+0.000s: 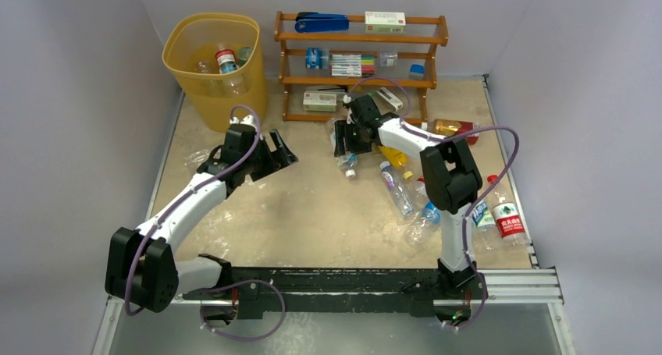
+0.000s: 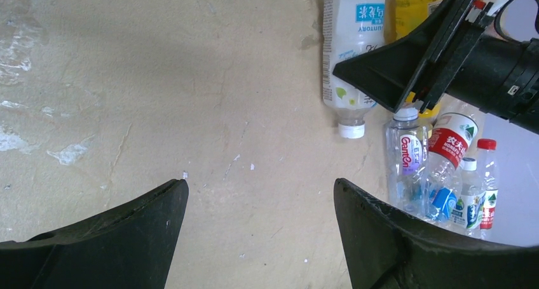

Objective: Put the plastic bottles in the bin
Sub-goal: Pick up the plastic bottle at the center of the board, then place the plastic bottle in the trash bin.

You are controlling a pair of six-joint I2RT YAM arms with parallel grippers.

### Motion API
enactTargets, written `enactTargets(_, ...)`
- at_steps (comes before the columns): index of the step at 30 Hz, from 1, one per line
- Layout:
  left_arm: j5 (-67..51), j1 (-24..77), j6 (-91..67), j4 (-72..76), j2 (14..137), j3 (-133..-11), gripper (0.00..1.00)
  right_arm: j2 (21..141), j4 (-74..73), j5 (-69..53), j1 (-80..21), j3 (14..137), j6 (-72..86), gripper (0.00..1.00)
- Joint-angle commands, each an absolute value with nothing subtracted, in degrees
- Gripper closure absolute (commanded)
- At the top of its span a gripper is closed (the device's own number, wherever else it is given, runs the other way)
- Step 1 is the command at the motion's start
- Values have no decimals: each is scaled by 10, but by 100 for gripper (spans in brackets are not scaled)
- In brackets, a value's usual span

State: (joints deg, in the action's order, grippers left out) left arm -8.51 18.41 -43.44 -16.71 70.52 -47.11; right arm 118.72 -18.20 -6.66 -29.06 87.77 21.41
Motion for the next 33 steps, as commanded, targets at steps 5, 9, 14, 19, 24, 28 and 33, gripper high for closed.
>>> enactTargets(5,-132,186,-461,-89,700,-471,15,1066,-94,-162,-289,760,195,40)
enactTargets(9,-170,186,-497,-30,693,-457,14,998,-53,-241,-290,694,201,40)
enactTargets(14,-194,186,-547,59,684,-427,10,952,14,-354,-296,648,238,39)
enactTargets(19,-210,186,-547,63,698,-459,10,935,73,-413,-315,622,281,38)
enactTargets(24,-200,186,-573,103,692,-445,10,938,127,-451,-338,610,320,38)
enactTargets(28,-183,186,-598,112,687,-436,10,934,126,-448,-347,625,338,38)
enactTargets(33,-169,192,-625,85,663,-441,10,926,108,-446,-353,662,372,38)
